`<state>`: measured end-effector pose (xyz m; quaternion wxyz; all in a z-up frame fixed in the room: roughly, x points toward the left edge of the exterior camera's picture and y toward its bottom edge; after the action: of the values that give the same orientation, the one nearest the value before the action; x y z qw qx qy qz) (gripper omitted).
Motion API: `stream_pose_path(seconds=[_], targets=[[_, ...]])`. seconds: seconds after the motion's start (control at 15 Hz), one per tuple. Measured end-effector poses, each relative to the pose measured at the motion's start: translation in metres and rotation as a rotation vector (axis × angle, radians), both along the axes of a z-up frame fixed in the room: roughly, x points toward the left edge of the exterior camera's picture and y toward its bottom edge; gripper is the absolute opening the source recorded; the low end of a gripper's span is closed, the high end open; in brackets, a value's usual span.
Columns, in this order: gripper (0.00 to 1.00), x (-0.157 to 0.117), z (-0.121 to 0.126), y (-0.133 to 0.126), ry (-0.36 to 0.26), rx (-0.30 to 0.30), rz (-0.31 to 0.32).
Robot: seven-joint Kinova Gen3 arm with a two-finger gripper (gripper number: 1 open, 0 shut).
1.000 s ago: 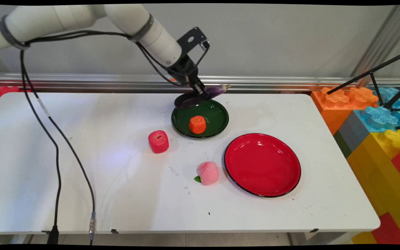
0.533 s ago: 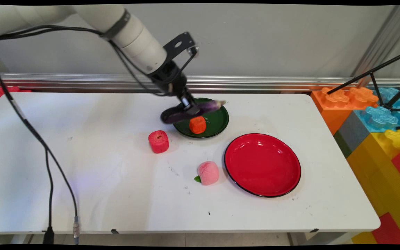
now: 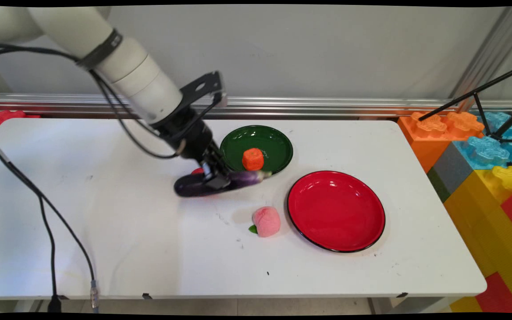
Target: Place the picked object on the table
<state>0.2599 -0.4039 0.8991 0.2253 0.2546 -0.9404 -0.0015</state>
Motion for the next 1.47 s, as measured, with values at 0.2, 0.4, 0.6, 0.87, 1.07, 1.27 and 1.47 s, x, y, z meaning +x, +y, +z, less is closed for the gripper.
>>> stream_pose_path(seconds=[0.2,0.4,0.6,0.87,1.07,1.27,1.47], targets=[[0.0,0.003,-0.013,0.014,-0.012,0.013,-0.032],[0.0,0.008,-0.028,0.023,-0.026,0.024,-0.061],[0.0,0.015,-0.047,0.031,-0.044,0.03,-0.103],[0.0,0.025,-0.071,0.038,-0.067,0.038,-0.151],[0.0,0.032,-0.085,0.042,-0.081,0.042,-0.185],[0.0,0.035,-0.093,0.041,-0.085,0.03,-0.219],[0.0,0.036,-0.1,0.04,-0.086,0.022,-0.241]])
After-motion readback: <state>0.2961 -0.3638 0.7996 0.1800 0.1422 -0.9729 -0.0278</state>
